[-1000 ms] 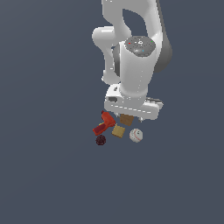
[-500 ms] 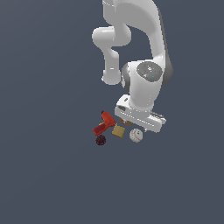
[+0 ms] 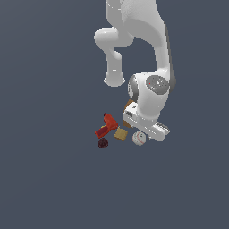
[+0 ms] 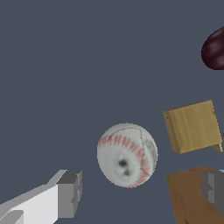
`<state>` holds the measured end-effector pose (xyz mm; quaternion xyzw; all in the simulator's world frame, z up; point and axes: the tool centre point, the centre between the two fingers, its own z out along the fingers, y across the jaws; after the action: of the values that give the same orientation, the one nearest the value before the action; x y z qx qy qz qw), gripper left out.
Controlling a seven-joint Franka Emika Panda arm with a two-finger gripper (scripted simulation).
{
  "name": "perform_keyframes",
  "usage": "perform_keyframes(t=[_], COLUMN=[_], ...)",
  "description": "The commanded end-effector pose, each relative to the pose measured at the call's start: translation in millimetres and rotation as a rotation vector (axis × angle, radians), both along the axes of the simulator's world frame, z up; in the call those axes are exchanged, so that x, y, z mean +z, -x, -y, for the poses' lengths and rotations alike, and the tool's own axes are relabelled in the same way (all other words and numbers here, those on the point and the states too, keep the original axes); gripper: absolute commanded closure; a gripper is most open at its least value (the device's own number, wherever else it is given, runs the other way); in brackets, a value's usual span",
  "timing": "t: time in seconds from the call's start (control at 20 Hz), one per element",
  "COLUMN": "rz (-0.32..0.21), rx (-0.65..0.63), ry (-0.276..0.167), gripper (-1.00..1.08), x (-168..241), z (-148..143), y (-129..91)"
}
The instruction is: Pick up a designated object from a clutter of objects.
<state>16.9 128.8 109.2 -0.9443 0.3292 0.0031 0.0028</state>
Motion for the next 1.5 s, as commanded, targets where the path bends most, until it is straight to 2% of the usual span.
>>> perform_keyframes(t=[0.0, 0.5, 1.0, 1.25, 1.3, 1.45], rz=[0.002, 0.003, 0.004, 0.004, 0.004, 0.004], rx=[-0.026, -0.043, -0.047, -0.048, -0.048, -0.048], ry=[0.004, 0.007, 0.008, 0.008, 0.008, 0.008], gripper=[-0.92, -0.92, -0.92, -0.92, 1.08, 1.08], x=[-6, -14, -55, -62, -62, -62], z=[-3, -5, -4, -5, -5, -5], y=[1, 2, 3, 2, 2, 2])
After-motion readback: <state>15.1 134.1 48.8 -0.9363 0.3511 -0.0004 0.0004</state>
